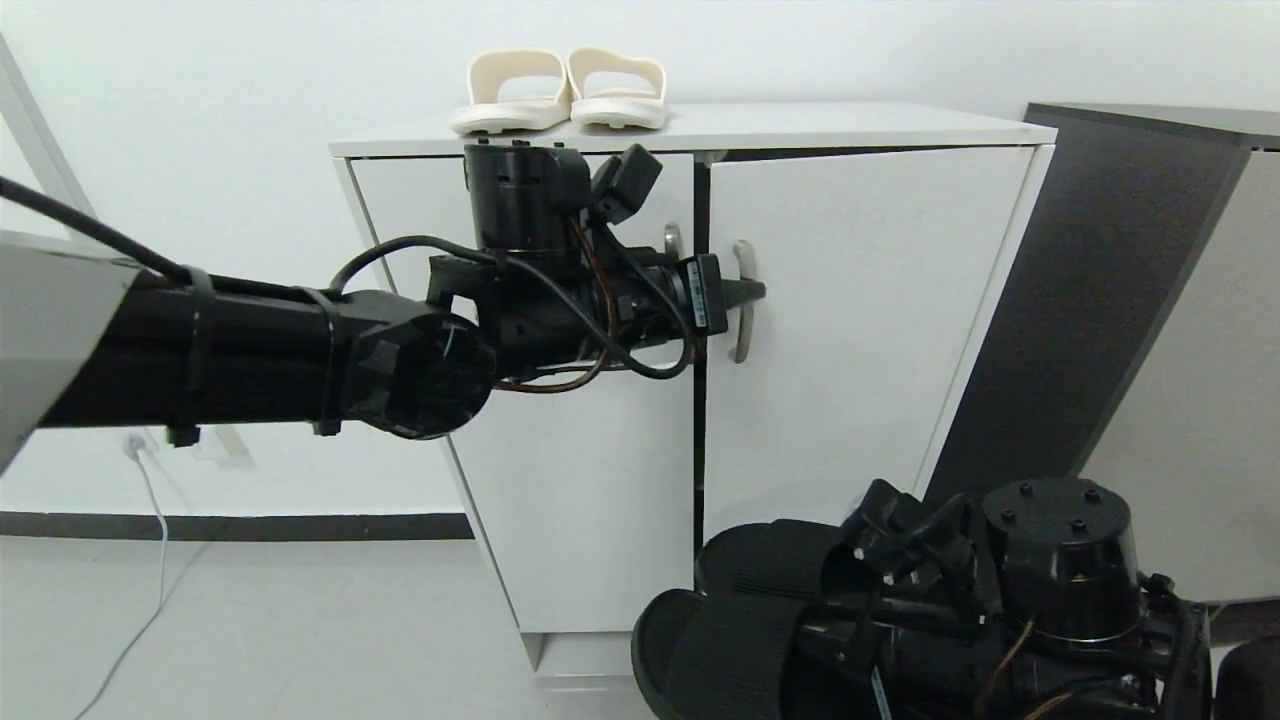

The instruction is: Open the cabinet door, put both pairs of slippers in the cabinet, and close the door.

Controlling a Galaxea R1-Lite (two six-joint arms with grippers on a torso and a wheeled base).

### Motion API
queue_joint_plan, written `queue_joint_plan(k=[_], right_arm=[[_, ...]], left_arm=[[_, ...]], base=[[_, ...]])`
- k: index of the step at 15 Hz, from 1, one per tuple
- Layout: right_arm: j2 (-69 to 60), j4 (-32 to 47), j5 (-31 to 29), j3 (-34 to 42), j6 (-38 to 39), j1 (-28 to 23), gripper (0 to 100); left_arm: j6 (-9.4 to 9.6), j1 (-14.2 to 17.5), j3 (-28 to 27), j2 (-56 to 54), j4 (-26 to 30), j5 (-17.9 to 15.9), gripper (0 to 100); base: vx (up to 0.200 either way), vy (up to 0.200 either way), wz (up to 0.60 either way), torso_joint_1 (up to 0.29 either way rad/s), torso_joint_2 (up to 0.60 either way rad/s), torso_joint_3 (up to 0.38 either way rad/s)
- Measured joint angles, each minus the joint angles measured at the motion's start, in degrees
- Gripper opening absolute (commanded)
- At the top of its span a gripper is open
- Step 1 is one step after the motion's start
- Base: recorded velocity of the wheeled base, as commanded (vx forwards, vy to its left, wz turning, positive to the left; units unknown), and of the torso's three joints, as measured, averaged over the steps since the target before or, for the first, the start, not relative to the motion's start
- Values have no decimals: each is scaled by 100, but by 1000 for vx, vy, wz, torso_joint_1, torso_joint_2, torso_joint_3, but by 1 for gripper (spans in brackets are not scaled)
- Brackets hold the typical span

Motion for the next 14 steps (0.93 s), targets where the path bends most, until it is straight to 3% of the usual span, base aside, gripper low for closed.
queue_joint_plan(k=[5,8,11,14], right_arm=[[-45,-329,169,265,-111,48,0],[-55,-328,174,312,-108,161,0],[-56,-315,174,347,-108,310,0],[-55,-310,167,372,-108,356,0]], left_arm=[[22,-256,662,-634,-33,48,0],[32,-289,1309,-1064,-361,67,0],[2,-113,1816,-1425,-607,91,0],[-80,130,1620,-1375,-611,94,0]], base=[[0,0,0,0,0,0],[0,0,0,0,0,0],[0,0,0,0,0,0],[0,0,0,0,0,0]])
